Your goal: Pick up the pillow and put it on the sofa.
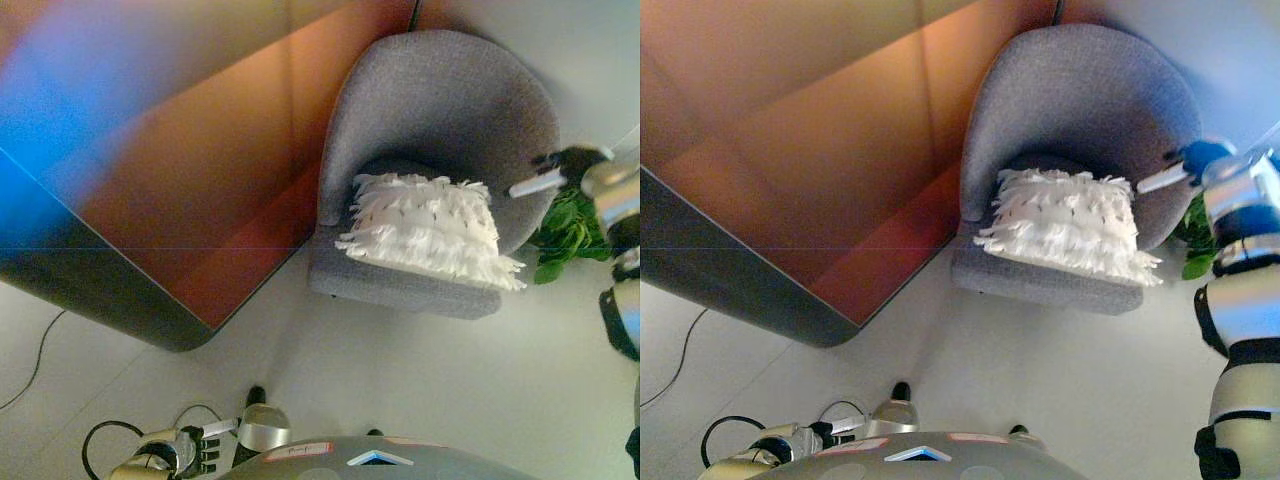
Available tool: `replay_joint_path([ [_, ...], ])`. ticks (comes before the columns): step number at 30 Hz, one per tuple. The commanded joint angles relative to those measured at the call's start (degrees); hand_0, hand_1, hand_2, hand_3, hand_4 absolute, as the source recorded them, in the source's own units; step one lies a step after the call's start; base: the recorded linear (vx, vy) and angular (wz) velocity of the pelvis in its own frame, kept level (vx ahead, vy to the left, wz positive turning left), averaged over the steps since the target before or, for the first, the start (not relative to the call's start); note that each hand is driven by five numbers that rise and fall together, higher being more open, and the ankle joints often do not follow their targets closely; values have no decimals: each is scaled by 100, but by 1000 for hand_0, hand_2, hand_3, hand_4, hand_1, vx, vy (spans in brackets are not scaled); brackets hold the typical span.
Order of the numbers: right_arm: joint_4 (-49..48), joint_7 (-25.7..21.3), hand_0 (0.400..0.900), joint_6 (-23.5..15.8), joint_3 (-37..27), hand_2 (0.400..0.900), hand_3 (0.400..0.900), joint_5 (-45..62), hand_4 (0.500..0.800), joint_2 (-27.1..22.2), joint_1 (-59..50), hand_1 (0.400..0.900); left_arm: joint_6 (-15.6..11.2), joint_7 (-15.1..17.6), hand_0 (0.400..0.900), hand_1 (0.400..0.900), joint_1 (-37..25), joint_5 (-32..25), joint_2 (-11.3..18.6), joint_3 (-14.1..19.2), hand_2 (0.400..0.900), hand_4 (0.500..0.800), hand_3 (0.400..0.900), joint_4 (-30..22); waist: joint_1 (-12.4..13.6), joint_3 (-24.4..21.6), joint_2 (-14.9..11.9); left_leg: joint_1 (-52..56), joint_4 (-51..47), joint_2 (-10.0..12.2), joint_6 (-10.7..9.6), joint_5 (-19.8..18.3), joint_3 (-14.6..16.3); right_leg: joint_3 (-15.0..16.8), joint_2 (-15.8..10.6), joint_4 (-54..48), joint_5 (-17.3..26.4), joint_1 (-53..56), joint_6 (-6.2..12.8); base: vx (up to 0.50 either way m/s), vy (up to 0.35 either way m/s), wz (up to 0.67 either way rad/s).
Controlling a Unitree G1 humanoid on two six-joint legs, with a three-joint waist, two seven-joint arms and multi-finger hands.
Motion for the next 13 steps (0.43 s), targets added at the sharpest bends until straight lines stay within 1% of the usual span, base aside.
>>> replay_joint_path([
  [1,-37,-552,900,-467,62,900,900,99,800,328,639,900,-176,-8,900,900,-292,177,-26,-459,900,800,900,499,-35,-349,322,-13,-73,324,2,-127,-136,-24,-442,18,285,-123,197,-58,-25,-7],
  [2,-7,-731,900,-540,-72,900,900,186,800,660,1127,900,-256,-4,900,900,-321,126,-40,-451,900,800,900,505,-93,-344,328,42,-73,316,28,-137,-80,10,-436,30,291,-103,189,-54,-19,-8],
  [3,13,-830,900,-592,-107,900,900,181,800,828,1353,900,-275,7,900,900,-347,112,-54,-431,900,800,900,523,-118,-342,328,63,-73,313,40,-146,-52,31,-437,28,299,-99,188,-63,-17,-8],
  [4,62,-994,900,-699,-168,900,900,306,800,1107,1726,900,-326,43,900,900,-389,51,-86,-427,900,800,900,527,-158,-344,332,88,-73,310,57,-159,-12,57,-438,21,313,-93,190,-68,-10,-6],
  [5,154,-1035,900,-796,-257,900,900,201,800,1379,2134,900,-390,103,900,900,-400,-29,-138,-423,900,800,900,525,-211,-346,339,121,-73,309,73,-162,36,93,-436,24,326,-90,188,-75,-1,-7],
  [7,323,-1113,900,-957,-329,900,900,298,800,1712,2617,900,-488,164,900,900,-408,-90,-205,-395,900,800,900,517,-268,-354,351,166,-73,304,96,-160,98,146,-435,39,339,-80,186,-59,12,-3],
  [8,426,-1137,900,-1082,-355,900,900,337,800,1902,2909,900,-538,195,900,900,-396,-64,-262,-350,900,800,900,527,-299,-360,357,188,-73,301,111,-170,120,178,-439,57,336,-82,186,-67,18,2],
  [10,626,-1103,900,-1142,-368,900,900,343,800,2226,3256,900,-647,237,900,900,-401,-108,-342,-342,900,800,900,543,-342,-361,362,215,-73,282,127,-172,155,219,-446,86,339,-84,183,-69,23,2],
  [11,725,-1050,900,-1183,-379,900,900,415,800,2399,3418,900,-705,263,900,900,-397,-118,-399,-329,900,800,900,543,-360,-357,370,235,-73,271,139,-177,166,220,-451,96,343,-74,175,-61,32,5],
  [12,846,-892,900,-1243,-404,900,900,524,800,2579,3595,900,-763,261,900,900,-391,-205,-457,-307,900,800,900,556,-383,-359,375,263,-73,255,148,-181,181,218,-456,102,347,-54,165,-49,32,7],
  [13,897,-869,900,-1306,-414,900,900,597,800,2667,3690,900,-754,262,900,900,-381,-256,-486,-288,900,800,900,562,-392,-362,377,276,-73,247,153,-186,182,216,-460,98,353,-40,161,-26,22,6],
])
